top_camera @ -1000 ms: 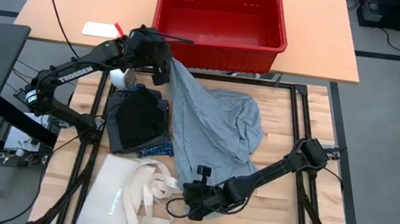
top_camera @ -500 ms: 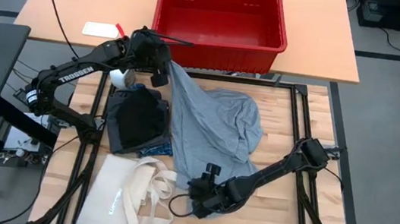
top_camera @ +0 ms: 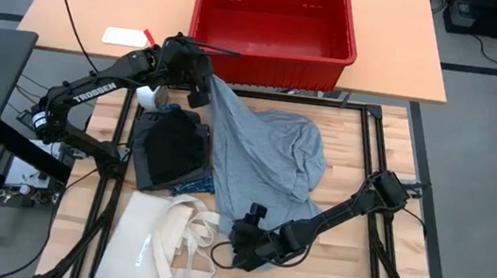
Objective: Fold Laundry from Bin
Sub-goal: Fold the gray shirt
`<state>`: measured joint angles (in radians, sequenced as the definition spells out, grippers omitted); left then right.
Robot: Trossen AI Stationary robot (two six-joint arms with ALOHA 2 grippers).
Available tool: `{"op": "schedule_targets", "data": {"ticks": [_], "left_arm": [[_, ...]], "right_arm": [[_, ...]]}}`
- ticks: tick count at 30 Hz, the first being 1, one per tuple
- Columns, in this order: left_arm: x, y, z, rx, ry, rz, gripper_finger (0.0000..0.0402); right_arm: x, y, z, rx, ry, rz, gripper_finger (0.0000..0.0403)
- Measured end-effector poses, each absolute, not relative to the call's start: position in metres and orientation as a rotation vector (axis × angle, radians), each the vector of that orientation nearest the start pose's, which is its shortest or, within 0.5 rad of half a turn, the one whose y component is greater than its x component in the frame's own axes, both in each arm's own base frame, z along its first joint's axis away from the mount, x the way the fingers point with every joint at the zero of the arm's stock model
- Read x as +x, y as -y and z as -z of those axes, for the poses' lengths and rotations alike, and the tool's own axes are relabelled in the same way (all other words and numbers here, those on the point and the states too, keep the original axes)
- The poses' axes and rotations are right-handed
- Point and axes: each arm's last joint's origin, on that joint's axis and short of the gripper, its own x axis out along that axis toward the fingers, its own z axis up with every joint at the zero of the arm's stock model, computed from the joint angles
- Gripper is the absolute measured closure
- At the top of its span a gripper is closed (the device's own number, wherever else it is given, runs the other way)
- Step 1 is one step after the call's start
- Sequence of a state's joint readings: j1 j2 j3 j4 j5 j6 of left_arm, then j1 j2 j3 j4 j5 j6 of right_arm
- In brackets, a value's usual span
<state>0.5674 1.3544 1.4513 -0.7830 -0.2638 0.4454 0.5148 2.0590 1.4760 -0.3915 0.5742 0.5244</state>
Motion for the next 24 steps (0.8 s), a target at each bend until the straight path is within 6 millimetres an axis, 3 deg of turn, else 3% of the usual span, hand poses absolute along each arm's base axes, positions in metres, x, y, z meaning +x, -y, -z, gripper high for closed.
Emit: {"op": "schedule_targets", "data": {"ticks": [6, 13, 19, 24], "left_arm": [[0.228, -0.154, -0.384, 0.291, -0.857, -0.629, 0.0397], [0.228, -0.154, -0.384, 0.289, -0.856, -0.63, 0.0397], [0.228, -0.154, -0.384, 0.289, -0.858, -0.629, 0.0397], [0.228, -0.155, -0.384, 0.288, -0.859, -0.629, 0.0397]], "right_arm": [[0.394, -0.195, -0.172, -0.019, -0.688, 0.193, 0.019], [0.399, -0.186, -0.168, -0.024, -0.681, 0.2, 0.0193], [0.41, -0.18, -0.143, -0.07, -0.703, 0.17, 0.0199], [0.411, -0.18, -0.146, -0.084, -0.676, 0.213, 0.0261]]}}
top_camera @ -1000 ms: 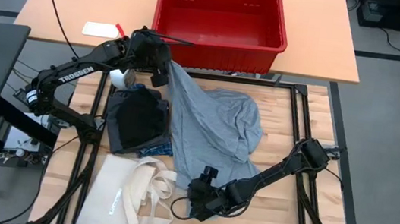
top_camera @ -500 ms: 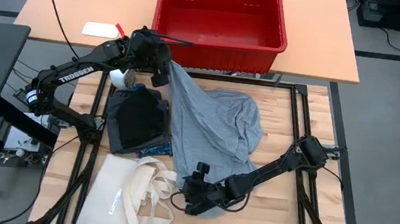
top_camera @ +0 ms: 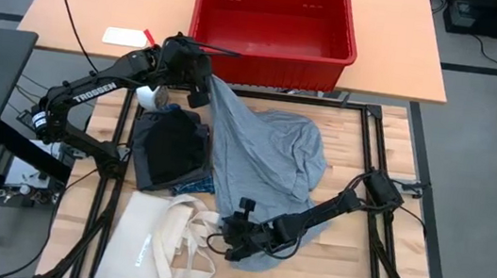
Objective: Fold Laundry from Bin
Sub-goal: Fold the gray shirt
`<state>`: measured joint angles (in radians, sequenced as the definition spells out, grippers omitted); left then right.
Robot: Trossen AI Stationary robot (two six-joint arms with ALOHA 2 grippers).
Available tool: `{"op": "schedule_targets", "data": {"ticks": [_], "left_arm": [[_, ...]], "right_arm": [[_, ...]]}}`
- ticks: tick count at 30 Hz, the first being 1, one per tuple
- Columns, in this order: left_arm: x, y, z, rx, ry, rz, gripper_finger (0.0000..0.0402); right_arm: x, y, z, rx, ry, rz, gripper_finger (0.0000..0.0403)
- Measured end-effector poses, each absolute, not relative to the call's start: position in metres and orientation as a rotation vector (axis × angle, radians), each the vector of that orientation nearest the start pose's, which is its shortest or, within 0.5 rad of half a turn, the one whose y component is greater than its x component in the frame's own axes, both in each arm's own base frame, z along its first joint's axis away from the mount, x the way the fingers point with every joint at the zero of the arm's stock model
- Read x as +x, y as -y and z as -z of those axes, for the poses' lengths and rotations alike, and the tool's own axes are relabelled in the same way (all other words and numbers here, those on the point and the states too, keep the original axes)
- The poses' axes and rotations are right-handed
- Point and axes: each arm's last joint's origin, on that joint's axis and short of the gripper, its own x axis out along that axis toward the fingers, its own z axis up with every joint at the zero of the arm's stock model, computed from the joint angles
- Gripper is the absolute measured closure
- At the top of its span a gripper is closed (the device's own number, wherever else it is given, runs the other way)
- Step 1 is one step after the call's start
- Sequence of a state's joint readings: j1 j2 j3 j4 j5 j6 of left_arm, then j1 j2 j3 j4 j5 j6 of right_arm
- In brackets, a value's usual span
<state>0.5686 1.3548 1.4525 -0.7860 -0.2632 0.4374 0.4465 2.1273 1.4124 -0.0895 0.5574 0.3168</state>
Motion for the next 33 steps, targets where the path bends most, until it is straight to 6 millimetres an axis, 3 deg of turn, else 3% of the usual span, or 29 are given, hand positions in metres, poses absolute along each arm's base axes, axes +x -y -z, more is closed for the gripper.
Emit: {"op": "schedule_targets", "data": {"ticks": [5, 10, 14, 21, 24, 28, 33], "left_arm": [[0.228, -0.155, -0.384, 0.287, -0.857, -0.626, 0.0397], [0.228, -0.155, -0.384, 0.286, -0.856, -0.624, 0.0397], [0.229, -0.154, -0.384, 0.279, -0.846, -0.603, 0.0397], [0.229, -0.15, -0.389, 0.244, -0.763, -0.482, 0.0397], [0.223, -0.144, -0.406, 0.279, -0.704, -0.467, 0.0397], [0.202, -0.131, -0.449, 0.341, -0.559, -0.508, 0.0397], [0.175, -0.112, -0.494, 0.339, -0.38, -0.51, 0.0397]], "right_arm": [[0.41, -0.179, -0.145, -0.063, -0.693, 0.203, 0.0379], [0.408, -0.181, -0.151, -0.085, -0.68, 0.205, 0.0392], [0.395, -0.194, -0.188, -0.112, -0.588, 0.2, 0.0396], [0.354, -0.227, -0.268, -0.273, -0.327, 0.251, 0.0396], [0.339, -0.24, -0.29, -0.282, -0.241, 0.216, 0.0396], [0.33, -0.254, -0.303, -0.246, -0.171, 0.088, 0.0396], [0.329, -0.265, -0.311, -0.217, -0.086, -0.229, 0.0394]]}}
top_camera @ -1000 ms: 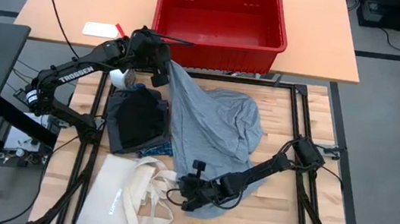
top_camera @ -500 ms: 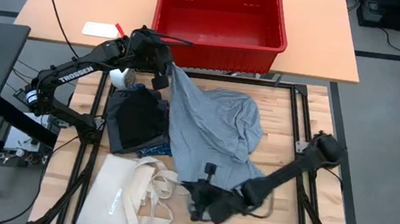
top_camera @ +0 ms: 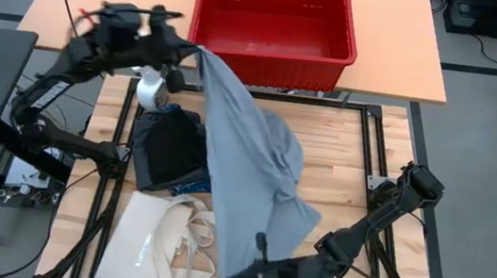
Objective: Fold Laundry from Bin
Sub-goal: Fold the gray shirt
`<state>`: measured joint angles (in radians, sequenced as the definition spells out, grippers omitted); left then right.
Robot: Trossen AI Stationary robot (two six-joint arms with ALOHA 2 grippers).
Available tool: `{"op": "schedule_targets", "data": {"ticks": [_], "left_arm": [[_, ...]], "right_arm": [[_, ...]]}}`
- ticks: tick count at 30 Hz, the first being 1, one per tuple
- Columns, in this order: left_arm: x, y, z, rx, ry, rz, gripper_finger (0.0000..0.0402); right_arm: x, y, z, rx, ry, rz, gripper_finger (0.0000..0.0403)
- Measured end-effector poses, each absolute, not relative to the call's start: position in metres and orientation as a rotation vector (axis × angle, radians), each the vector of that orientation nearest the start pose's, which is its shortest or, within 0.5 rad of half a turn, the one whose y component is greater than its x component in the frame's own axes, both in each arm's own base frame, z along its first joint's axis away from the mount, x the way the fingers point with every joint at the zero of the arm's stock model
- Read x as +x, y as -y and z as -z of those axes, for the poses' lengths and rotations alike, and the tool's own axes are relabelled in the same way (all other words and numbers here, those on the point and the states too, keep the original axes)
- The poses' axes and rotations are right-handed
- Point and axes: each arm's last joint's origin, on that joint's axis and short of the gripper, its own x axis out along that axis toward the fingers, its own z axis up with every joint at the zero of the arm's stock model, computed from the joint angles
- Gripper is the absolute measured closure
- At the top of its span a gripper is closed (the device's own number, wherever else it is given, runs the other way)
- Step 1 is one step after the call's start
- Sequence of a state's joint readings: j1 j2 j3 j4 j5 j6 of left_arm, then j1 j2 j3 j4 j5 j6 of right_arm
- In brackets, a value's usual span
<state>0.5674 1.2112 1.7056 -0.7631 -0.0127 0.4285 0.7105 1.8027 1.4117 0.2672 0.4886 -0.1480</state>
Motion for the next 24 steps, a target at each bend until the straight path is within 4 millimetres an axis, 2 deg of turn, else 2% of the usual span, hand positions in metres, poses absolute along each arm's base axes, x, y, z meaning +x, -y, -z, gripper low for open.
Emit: {"op": "schedule_targets", "data": {"ticks": [4, 11, 14, 16, 22, 24], "left_arm": [[0.156, -0.098, -0.516, 0.311, -0.319, -0.49, 0.0397], [0.136, -0.086, -0.542, 0.347, -0.263, -0.517, 0.0397], [0.131, -0.083, -0.553, 0.375, -0.197, -0.533, 0.0397], [0.129, -0.082, -0.56, 0.381, -0.14, -0.546, 0.0397], [0.129, -0.082, -0.573, 0.375, 0.006, -0.576, 0.0397], [0.129, -0.082, -0.576, 0.377, 0.038, -0.58, 0.0397]], "right_arm": [[0.313, -0.275, -0.327, -0.272, -0.014, -0.345, 0.0393], [0.26, -0.277, -0.376, -0.379, 0.076, -0.167, 0.0393], [0.238, -0.266, -0.401, -0.365, 0.098, -0.054, 0.0393], [0.223, -0.256, -0.414, -0.358, 0.073, 0.086, 0.0393], [0.18, -0.218, -0.442, -0.344, -0.084, 0.527, 0.0393], [0.171, -0.208, -0.45, -0.344, -0.103, 0.575, 0.0393]]}}
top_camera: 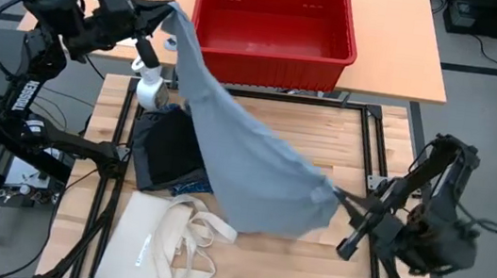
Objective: Fold Laundry from Bin
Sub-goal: Fold the gray shirt
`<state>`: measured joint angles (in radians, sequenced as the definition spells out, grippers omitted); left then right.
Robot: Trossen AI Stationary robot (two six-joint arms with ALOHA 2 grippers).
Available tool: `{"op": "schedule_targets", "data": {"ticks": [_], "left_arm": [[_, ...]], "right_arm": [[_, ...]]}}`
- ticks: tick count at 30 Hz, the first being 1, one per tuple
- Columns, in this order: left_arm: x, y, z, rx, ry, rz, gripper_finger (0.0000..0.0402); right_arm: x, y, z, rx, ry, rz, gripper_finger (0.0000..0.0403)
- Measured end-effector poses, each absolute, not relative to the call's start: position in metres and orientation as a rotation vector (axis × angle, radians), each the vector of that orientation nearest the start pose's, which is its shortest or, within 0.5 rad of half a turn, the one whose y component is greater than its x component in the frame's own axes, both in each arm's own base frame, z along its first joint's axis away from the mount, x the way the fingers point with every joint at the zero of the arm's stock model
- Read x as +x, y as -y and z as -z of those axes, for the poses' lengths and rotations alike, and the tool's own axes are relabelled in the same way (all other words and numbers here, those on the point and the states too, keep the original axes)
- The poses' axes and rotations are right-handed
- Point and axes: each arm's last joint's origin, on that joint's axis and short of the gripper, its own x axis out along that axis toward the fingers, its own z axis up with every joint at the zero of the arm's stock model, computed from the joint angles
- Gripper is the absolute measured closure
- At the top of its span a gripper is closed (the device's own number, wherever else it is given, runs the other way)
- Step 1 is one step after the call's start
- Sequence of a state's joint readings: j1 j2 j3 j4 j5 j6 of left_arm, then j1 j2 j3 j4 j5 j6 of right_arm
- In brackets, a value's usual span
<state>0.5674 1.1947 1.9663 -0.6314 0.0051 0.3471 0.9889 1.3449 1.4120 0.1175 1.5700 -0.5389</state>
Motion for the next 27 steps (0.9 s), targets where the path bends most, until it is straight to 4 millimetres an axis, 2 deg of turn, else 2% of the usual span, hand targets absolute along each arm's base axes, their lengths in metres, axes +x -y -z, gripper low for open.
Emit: {"op": "schedule_targets", "data": {"ticks": [6, 12, 17, 22, 27], "left_arm": [[0.126, -0.08, -0.584, 0.376, 0.12, -0.591, 0.0397], [0.12, -0.073, -0.598, 0.369, 0.283, -0.587, 0.0397], [0.121, -0.074, -0.609, 0.358, 0.427, -0.589, 0.0397], [0.141, -0.09, -0.606, 0.407, 0.389, -0.696, 0.0397], [0.179, -0.118, -0.59, 0.474, 0.257, -0.747, 0.0397]], "right_arm": [[0.157, -0.189, -0.464, -0.374, -0.111, 0.569, 0.0393], [0.14, -0.181, -0.477, -0.43, -0.039, 0.379, 0.0393], [0.126, -0.15, -0.493, -0.352, -0.008, 0.39, 0.0393], [0.107, -0.112, -0.502, -0.334, 0.009, 0.383, 0.0393], [0.083, -0.075, -0.506, -0.278, 0.032, 0.349, 0.0394]]}}
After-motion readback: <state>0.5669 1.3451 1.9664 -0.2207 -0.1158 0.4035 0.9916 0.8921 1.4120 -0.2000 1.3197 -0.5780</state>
